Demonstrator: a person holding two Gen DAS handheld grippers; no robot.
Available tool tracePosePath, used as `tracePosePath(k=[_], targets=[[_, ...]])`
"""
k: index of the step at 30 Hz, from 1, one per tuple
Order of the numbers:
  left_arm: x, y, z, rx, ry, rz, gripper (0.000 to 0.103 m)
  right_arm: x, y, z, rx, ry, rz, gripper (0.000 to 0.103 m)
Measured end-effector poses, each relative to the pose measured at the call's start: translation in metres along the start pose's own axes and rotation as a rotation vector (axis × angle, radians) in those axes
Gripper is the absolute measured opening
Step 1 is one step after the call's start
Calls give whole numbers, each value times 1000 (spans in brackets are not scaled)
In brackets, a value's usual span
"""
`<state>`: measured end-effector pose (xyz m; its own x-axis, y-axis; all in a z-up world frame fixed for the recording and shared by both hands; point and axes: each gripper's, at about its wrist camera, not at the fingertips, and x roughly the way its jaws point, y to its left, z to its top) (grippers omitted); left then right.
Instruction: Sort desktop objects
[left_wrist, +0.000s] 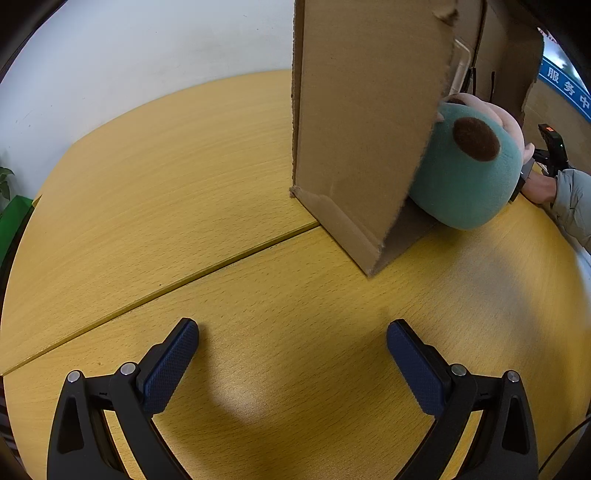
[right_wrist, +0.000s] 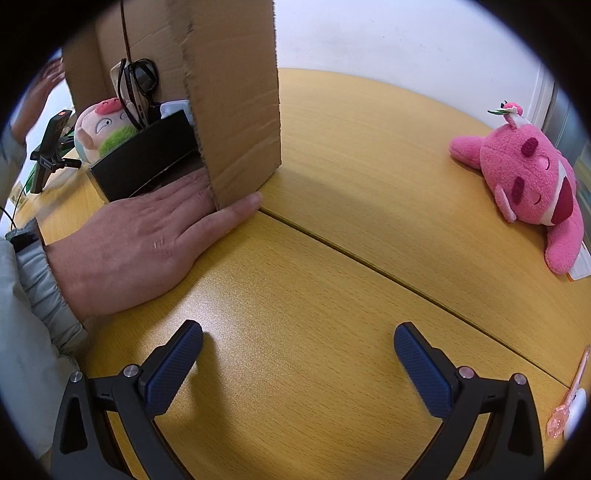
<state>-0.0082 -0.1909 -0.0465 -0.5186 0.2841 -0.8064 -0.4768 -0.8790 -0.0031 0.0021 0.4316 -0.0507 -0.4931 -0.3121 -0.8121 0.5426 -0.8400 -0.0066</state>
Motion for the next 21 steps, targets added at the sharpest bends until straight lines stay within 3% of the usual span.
tracePosePath(k=[21], targets=[[0, 0, 0, 1, 0, 0, 103, 0, 3, -1, 0, 0, -2, 103]])
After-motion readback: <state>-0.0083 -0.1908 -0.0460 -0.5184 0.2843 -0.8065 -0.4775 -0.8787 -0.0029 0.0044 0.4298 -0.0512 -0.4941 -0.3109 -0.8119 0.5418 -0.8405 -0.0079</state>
